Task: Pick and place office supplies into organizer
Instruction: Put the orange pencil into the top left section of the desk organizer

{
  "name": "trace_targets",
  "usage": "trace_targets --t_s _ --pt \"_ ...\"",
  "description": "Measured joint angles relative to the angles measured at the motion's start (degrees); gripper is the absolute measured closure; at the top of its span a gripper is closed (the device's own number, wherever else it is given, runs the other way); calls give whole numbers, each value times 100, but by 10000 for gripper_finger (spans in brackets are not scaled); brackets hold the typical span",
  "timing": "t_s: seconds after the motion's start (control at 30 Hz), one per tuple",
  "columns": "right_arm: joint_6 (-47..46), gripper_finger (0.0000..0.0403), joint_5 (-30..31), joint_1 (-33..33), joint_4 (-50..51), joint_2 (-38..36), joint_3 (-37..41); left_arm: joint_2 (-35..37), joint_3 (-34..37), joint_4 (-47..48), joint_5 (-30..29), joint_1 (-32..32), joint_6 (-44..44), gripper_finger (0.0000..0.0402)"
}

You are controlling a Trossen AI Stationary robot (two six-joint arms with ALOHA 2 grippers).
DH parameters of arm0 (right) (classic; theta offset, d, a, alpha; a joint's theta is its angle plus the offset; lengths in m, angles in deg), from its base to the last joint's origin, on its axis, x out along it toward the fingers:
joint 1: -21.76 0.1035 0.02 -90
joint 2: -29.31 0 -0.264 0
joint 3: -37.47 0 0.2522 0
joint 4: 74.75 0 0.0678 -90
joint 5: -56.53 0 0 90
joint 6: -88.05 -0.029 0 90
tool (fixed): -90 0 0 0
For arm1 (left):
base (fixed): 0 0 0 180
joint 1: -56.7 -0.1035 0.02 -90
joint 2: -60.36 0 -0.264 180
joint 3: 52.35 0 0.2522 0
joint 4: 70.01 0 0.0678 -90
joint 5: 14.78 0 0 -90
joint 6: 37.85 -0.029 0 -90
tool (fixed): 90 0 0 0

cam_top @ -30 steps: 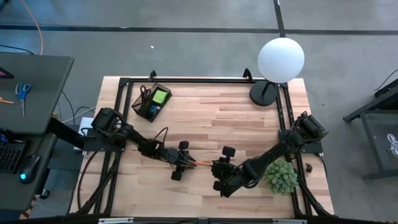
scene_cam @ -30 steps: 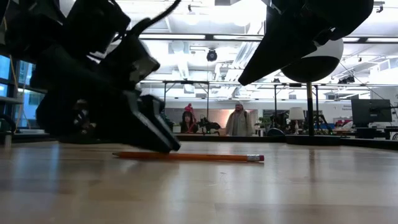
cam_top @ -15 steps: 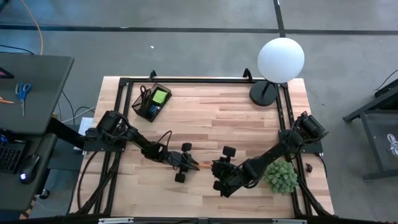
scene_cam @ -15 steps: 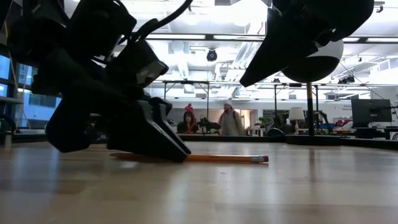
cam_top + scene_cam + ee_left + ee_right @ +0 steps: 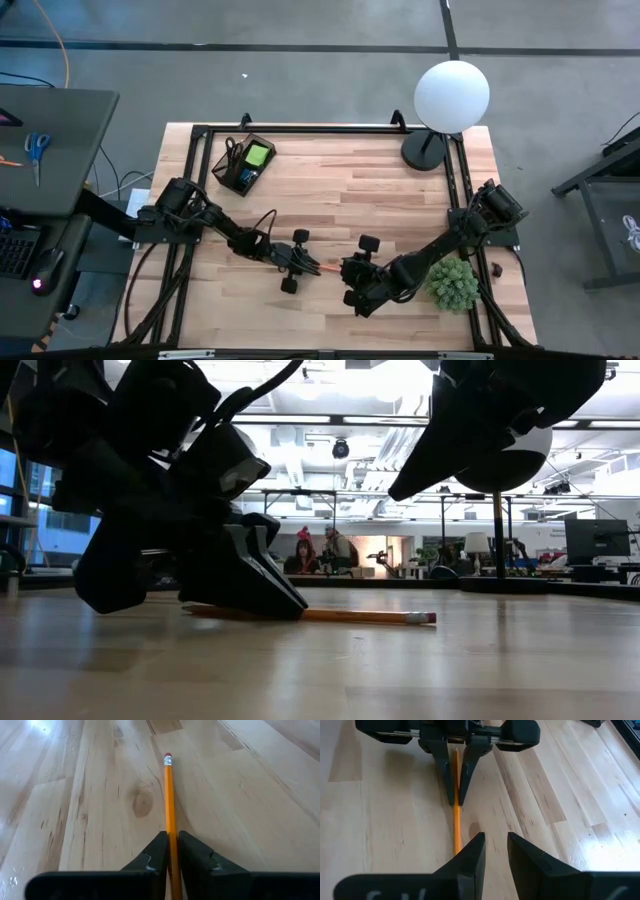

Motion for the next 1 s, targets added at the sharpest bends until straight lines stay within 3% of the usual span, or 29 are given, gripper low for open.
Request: trace_targets --t_s 0.13,0.3,0.47,0.7,0.77,0.9,1.0 --pt "-3 329 -59 0 47 1 0 -4 14 -114 29 -3 -23 394" --pt "-266 329 -50 0 333 -54 6 212 53 -36 23 -13 -246 383" --pt "-918 329 210 41 906 -652 11 811 40 162 -141 -22 -558 397" --pt "-1452 329 1154 479 856 -1280 71 1613 43 453 -179 -15 -562 397" --pt "-1629 329 1857 720 968 -1273 85 1817 46 548 -185 -34 -636 398" --pt "-2806 329 3383 1253 1821 -1408 85 2327 72 924 -241 -129 -806 397" --pt "-3768 329 3414 1411 2574 -1351 82 2842 236 989 -153 -198 -920 399"
